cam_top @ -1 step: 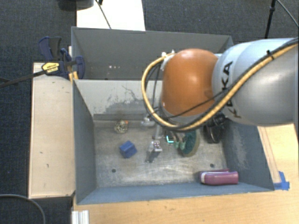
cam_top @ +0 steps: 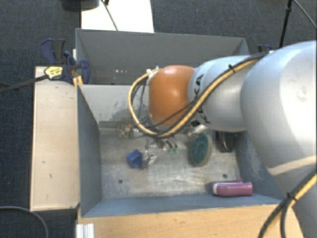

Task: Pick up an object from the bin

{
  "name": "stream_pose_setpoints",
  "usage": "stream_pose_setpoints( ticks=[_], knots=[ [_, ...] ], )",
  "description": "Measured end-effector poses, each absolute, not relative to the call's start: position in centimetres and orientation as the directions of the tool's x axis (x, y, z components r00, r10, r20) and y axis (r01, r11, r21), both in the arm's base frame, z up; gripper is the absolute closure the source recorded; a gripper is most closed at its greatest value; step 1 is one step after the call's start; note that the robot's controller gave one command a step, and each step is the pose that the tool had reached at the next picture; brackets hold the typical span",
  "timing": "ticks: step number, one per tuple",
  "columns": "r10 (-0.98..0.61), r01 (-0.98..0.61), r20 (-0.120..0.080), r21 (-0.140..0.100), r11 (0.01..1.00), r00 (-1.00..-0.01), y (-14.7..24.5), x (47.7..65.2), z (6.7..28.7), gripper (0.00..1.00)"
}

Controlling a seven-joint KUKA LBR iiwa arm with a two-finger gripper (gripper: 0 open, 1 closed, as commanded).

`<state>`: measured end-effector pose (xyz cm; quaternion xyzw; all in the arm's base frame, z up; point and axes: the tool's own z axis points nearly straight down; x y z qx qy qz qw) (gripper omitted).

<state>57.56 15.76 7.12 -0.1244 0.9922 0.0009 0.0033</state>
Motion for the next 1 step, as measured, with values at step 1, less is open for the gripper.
stream_pose_setpoints(
  ticks=[1],
  knots=[
    [-0.544,-0.544,-0.002,0.002,0.839,-0.839,19.39,53.59,7.1,0.0]
  ],
)
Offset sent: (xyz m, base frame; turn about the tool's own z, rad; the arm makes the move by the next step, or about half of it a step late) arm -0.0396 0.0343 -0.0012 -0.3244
